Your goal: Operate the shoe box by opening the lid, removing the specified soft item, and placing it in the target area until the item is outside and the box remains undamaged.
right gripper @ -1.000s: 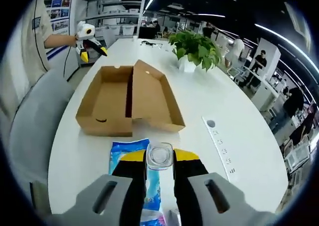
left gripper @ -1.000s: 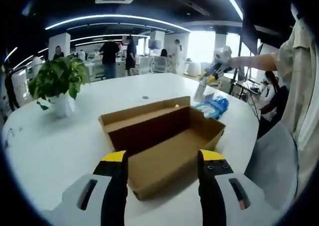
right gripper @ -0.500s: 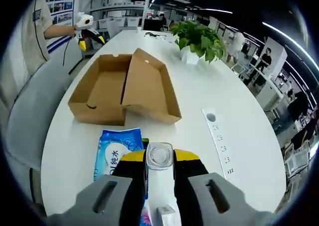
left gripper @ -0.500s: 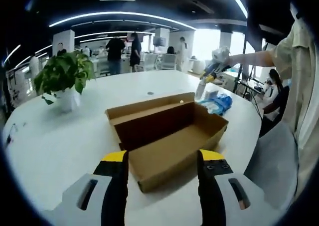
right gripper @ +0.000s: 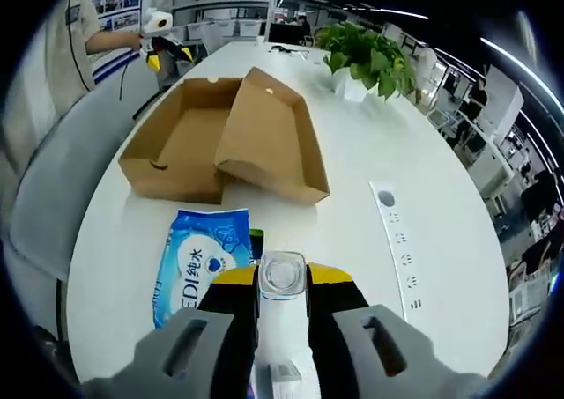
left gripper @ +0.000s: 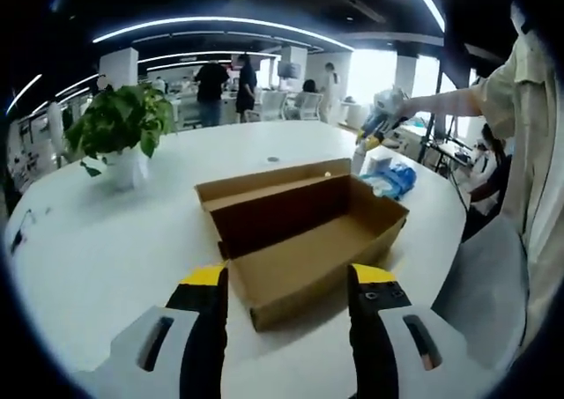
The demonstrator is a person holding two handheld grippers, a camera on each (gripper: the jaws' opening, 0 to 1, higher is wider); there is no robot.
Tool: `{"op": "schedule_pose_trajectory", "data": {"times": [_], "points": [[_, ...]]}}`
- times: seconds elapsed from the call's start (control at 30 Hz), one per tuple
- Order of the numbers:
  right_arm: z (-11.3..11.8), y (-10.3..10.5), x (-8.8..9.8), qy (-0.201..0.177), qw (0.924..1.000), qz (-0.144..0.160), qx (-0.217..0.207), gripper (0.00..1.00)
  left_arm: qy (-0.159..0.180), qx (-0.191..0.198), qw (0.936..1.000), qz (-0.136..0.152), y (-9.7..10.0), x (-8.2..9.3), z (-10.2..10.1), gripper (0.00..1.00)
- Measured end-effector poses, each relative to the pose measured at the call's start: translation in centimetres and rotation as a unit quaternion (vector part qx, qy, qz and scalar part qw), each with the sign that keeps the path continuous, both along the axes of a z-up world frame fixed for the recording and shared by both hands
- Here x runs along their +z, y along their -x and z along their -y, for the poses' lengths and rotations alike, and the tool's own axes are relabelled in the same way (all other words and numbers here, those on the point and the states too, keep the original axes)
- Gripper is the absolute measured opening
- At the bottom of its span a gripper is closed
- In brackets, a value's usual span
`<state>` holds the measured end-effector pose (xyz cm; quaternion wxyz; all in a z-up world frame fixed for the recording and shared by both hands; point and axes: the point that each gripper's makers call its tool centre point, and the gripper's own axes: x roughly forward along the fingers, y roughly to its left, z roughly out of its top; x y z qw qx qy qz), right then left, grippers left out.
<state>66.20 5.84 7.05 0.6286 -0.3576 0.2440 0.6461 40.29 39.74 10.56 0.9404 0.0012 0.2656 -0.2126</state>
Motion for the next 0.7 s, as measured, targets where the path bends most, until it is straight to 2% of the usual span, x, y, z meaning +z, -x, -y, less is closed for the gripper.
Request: {"op": "schedule_pose_trajectory", "data": {"times": [0.27, 0.7], "points": [[0.28, -0.13, -1.05, 0.015, 0.9998, -0.007, 0.007, 0.17, 0.0, 0.009, 0.9999, -0.006, 0.35, -0.41, -0.29, 0.54], [0.34, -0.39, -1.0, 0.015, 0.9998, -0.015, 0.0, 0.17, -0.001, 0.006, 0.9999, -0.009, 0.16, -0.58, -0.15, 0.55]]}}
